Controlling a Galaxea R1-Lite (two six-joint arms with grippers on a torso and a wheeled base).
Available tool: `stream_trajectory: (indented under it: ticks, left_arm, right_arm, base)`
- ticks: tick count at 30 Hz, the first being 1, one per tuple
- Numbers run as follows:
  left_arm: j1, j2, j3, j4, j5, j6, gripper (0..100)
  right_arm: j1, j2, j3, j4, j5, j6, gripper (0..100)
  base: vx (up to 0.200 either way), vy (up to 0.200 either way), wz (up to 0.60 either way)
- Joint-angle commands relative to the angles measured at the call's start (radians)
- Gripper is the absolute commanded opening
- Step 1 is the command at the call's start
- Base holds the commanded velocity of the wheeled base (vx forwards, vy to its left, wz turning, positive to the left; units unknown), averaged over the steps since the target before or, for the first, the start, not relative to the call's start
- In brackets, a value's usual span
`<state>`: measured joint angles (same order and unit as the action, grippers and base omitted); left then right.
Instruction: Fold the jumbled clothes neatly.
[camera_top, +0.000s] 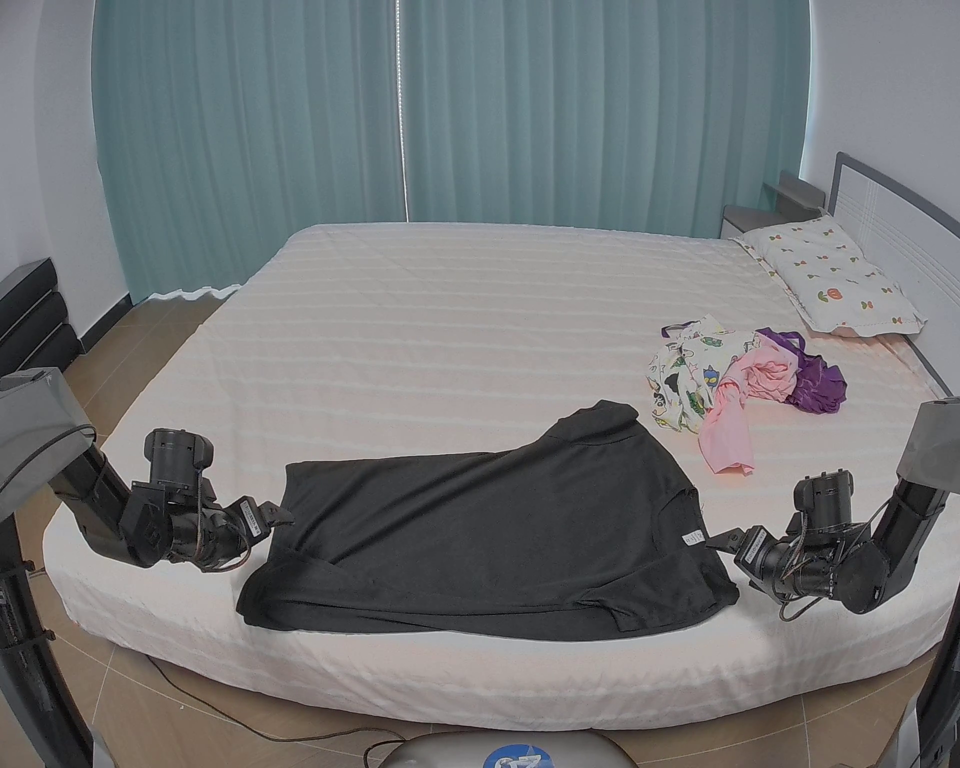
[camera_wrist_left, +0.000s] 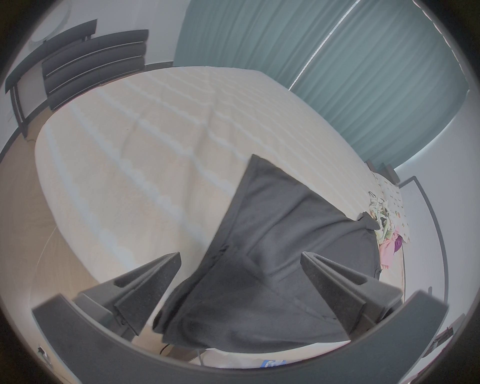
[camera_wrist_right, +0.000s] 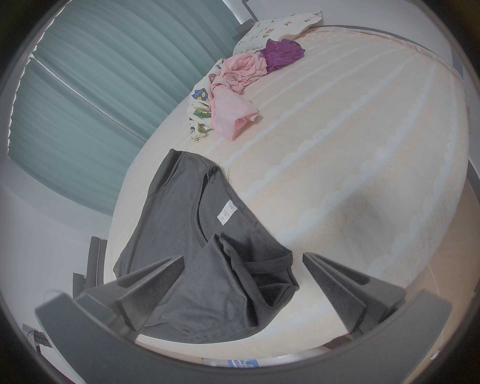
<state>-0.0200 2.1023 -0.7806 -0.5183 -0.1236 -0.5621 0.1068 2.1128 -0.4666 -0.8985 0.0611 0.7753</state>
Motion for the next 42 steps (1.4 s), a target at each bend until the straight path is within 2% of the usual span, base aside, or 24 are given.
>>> stream_trajectory:
  ticks: [1,20,21,25,30,35,42]
  left_arm:
    - [-0.046,0.047,-0.052,0.003,0.006,-0.002,100]
    - [-0.08,0.16,-0.088,-0.002,0.035,0.007,100]
    - [-0.08,0.16,-0.088,-0.002,0.035,0.007,0]
    - [-0.075,0.154,-0.081,-0.002,0.045,0.004,0]
    - [-0.069,0.148,-0.072,-0.006,0.102,-0.015,0]
    - [-0.071,0.133,-0.074,-0.012,0.104,-0.09,0]
    - [-0.067,0.133,-0.069,-0.012,0.099,-0.107,0]
  right_arm:
    - [0.007,-0.005,-0.009,0.0,0.002,-0.001,100]
    - [0.017,-0.002,-0.024,0.0,0.002,-0.016,100]
    - [0.019,0.0,-0.026,0.0,0.002,-0.016,100]
    - [0.027,0.0,-0.03,0.001,0.002,-0.045,100]
    - [0.039,0.004,-0.066,0.01,0.008,-0.097,100]
    - [0.071,0.047,-0.101,0.012,0.048,-0.172,100]
    - [0.073,0.128,-0.19,0.016,0.094,-0.28,100]
  base:
    - [0.0,0.0,0.0]
    - [0.0,0.0,0.0]
    - [0.0,0.0,0.0]
    - [0.0,0.0,0.0]
    - [0.0,0.0,0.0]
    - [0.0,0.0,0.0]
    - [0.0,0.0,0.0]
